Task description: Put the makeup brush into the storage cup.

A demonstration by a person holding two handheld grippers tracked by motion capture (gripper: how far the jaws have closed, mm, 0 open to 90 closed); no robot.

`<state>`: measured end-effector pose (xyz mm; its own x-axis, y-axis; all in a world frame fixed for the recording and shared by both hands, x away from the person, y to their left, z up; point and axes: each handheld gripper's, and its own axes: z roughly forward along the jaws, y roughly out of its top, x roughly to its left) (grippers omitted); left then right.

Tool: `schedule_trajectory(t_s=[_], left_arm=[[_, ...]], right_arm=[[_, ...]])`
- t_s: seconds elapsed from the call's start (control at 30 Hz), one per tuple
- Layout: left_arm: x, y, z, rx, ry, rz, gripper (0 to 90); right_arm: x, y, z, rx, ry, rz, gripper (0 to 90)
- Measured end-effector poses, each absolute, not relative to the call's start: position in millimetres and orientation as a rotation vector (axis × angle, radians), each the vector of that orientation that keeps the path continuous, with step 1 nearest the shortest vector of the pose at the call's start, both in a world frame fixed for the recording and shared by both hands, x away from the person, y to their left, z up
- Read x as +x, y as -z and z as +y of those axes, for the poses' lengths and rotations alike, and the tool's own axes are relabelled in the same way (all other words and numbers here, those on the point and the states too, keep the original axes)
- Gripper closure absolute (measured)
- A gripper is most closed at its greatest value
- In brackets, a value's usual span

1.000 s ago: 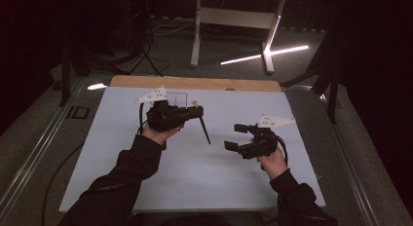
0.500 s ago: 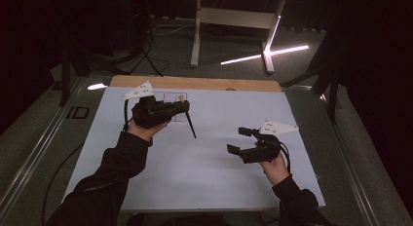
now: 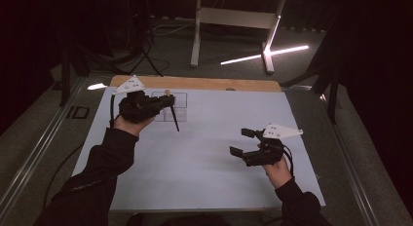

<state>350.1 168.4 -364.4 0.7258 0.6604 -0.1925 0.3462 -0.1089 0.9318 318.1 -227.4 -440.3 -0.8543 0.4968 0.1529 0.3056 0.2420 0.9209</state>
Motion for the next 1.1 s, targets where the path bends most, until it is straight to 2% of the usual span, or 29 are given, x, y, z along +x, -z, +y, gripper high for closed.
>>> schedule_trajectory(t_s=[0.3,1.1], left_arm=[[353,358,180,1.722,-0.395,0.888,84.2],[388,328,186,1.69,-0.504,0.915,84.2]], right_arm=[[318,440,-229,0.762,-1.678,2.323,12.8],[318,442,-228,0.763,-1.682,2.31,11.9]])
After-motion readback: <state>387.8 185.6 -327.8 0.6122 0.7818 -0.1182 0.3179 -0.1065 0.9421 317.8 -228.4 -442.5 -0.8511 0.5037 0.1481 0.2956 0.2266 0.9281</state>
